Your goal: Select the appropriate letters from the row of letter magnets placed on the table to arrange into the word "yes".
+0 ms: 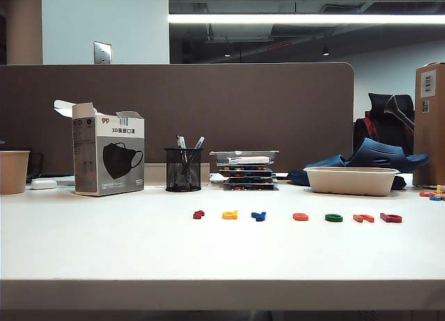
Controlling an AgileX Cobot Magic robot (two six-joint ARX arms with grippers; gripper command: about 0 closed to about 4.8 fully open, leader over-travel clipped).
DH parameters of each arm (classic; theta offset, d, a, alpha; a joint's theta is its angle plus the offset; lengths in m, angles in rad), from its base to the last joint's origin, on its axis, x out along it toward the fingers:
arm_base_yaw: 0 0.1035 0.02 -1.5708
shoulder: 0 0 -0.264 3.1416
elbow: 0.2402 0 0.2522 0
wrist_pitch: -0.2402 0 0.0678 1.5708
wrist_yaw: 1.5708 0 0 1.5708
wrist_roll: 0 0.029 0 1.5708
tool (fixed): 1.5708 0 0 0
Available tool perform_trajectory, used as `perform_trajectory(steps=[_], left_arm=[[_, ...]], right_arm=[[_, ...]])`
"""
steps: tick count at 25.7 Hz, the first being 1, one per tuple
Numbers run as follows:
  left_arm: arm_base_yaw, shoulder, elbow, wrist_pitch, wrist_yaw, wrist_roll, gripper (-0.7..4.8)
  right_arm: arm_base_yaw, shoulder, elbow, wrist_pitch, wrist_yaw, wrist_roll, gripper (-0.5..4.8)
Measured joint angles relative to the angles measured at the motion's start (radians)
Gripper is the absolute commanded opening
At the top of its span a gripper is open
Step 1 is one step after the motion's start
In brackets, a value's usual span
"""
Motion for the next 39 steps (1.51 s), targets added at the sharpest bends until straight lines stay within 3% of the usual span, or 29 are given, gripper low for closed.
perform_trajectory(steps=[2,10,14,22,27,34,39], left_arm=[[0.000,0.088,0.117,-0.058,0.031,-0.001,-0.06],[0.000,0.238,0.344,-0.228,0.114,-0.060,-0.06],[0.000,0.316,0.442,-0.369,0.221,-0.102,-0.06],[0.000,0.387,0.531,-0.563,0.239,-0.121,-0.06],[-0.001,0.435,0.563,-0.664,0.312,-0.127,-0.06],[-0.106,0.464,0.575,-0.768,0.326,-0.127,-0.06],[-0.288,0.494,0.575,-0.804,0.256,-0.155,-0.06]], right_arm=[[0.000,0.000,0.000,0.000,0.000,0.000,-0.09],[0.000,0.000,0.000,0.000,0.000,0.000,-0.09],[0.000,0.000,0.000,0.000,0.000,0.000,-0.09],[0.000,0.000,0.000,0.000,0.000,0.000,-0.09],[0.000,0.000,0.000,0.000,0.001,0.000,-0.09],[0.000,0.000,0.000,0.000,0.005,0.000,-0.09],[0.000,0.000,0.000,0.000,0.005,0.000,-0.09]])
